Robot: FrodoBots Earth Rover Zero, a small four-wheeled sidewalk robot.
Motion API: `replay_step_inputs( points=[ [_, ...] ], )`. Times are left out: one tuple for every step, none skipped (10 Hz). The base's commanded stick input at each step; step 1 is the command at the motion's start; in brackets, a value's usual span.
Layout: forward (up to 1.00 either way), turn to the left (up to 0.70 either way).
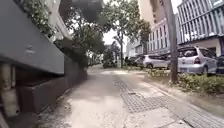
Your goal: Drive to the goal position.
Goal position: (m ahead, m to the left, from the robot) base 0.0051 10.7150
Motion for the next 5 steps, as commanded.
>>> replay_step_inputs(
  points=[
    [0.45,0.0],
    [0.45,0.0],
    [0.45,0.0],
    [0.45,0.0],
    [0.45,0.0]
  ],
)
